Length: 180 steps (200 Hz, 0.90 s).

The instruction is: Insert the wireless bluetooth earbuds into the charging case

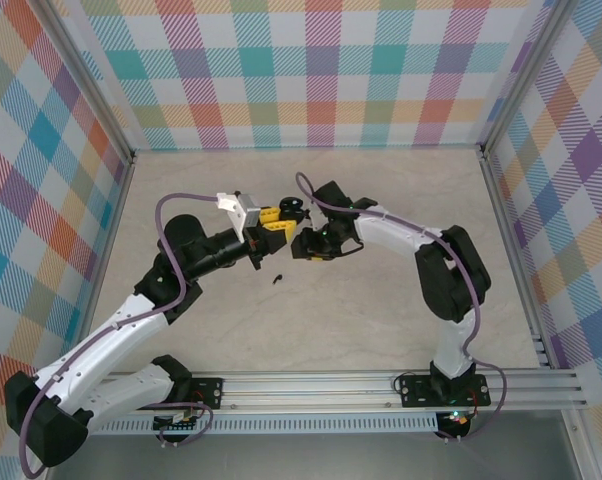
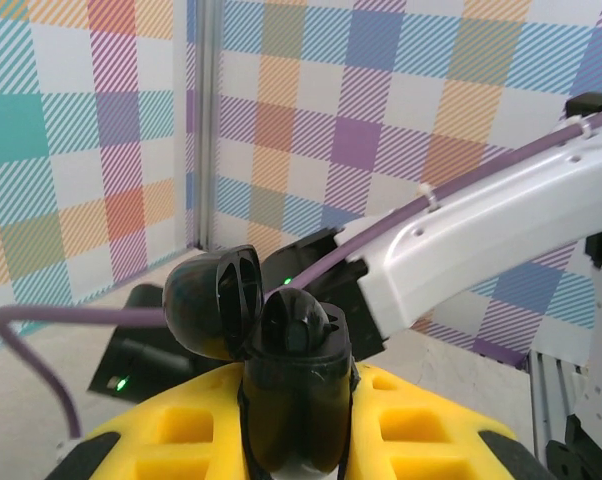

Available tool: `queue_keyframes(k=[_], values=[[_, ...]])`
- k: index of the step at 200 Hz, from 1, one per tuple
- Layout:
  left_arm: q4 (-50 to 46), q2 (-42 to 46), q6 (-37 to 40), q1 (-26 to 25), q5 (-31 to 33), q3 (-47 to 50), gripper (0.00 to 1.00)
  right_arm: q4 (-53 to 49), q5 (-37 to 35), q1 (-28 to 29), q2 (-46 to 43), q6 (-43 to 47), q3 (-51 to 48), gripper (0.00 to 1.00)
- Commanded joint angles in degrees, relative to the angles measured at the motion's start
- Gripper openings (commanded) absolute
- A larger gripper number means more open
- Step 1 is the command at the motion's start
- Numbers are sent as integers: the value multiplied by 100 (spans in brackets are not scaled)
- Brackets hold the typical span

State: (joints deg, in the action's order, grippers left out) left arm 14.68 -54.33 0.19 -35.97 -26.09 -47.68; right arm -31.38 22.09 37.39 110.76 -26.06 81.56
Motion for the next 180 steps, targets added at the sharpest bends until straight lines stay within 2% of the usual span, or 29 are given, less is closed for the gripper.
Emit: queue_keyframes(k=[1,77,180], values=[[-17,157,-92,-68,-119,-196,1,-386,-62,179,250,166,445,47],[-68,328,-107,-66,-195,-207,1,-1326,-671,680,1252,519,1538,51],[-61,355,-111,-67,-204,-209,2,-1969,-1475,1064,1992,436,2329,43]])
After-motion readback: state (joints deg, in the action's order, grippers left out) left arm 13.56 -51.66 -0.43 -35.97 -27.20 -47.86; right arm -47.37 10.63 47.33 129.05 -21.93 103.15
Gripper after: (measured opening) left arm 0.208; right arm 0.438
